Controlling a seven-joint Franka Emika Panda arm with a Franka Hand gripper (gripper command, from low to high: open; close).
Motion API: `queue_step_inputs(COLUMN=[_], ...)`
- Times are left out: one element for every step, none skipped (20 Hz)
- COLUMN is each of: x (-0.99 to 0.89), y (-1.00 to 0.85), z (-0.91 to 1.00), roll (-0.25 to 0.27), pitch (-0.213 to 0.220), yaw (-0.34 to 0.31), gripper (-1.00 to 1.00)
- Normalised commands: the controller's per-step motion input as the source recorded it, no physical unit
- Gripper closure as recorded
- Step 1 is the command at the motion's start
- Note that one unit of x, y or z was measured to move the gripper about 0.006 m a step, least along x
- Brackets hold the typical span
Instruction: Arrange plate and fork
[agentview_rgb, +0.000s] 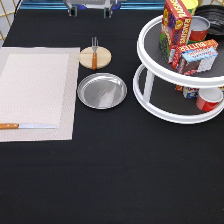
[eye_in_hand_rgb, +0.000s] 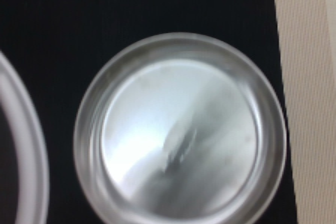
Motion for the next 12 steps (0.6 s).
queue_step_inputs(x=[0.80,0.73,0.70,0.65,0.64,0.62,0.58,0.56,0.58,0.61,0.59,0.45], y=[-0.06,-0.08,-0.09,-0.09,-0.08,-0.09,-0.10,-0.09,-0.07,-0.07,-0.10,-0.12], z=[-0.03,-0.08,-0.12,-0.17,-0.17,-0.19,-0.23,-0.25,-0.28,-0.31,-0.32,-0.35], roll=[0.017,0.033,0.041,0.045,0.048,0.056,0.068,0.072,0.070,0.068,0.084,0.107], pitch=[0.000,0.000,0.000,0.000,0.000,0.000,-0.002,-0.006,-0.003,0.000,0.000,-0.021], yaw=[0.002,0.003,0.004,0.007,0.010,0.011,0.013,0.015,0.017,0.012,0.013,0.020], gripper=[-1.00,-1.00,-1.00,-1.00,-1.00,-1.00,-1.00,-1.00,-1.00,-1.00,-1.00,-1.00])
